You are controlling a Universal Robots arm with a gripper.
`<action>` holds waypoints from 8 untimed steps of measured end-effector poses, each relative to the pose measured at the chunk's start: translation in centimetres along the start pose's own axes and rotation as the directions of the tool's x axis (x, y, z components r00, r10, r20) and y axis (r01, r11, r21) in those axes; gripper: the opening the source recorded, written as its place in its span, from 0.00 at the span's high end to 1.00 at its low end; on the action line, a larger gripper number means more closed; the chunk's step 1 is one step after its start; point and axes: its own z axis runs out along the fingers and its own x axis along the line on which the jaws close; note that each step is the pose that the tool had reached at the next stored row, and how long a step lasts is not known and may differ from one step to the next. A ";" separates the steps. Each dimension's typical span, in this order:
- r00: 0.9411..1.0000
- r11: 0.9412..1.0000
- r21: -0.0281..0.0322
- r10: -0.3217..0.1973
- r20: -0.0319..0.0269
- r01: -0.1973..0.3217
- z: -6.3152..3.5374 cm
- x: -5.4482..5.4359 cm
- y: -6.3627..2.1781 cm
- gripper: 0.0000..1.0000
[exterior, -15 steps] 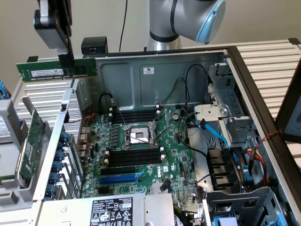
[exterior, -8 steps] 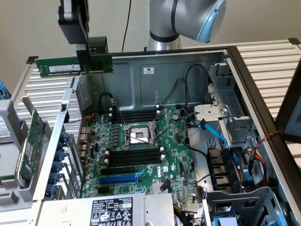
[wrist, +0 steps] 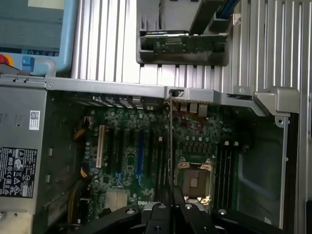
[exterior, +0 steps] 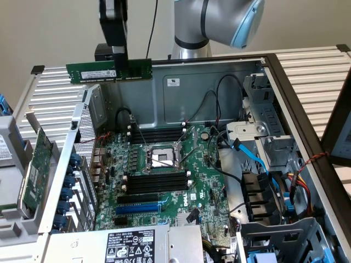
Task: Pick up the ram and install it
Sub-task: 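Pick up the ram and move it above insertion slot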
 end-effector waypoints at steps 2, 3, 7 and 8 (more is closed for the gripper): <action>1.000 1.000 0.000 0.000 0.001 0.000 0.03 -0.1 -0.67 0.88; 1.000 1.000 0.000 0.000 0.004 0.000 0.04 -0.2 -0.93 0.88; 1.000 1.000 0.006 -0.001 0.019 0.001 0.05 -0.3 -1.63 0.88; 1.000 1.000 0.009 -0.001 0.023 0.001 0.07 -0.3 -1.79 0.88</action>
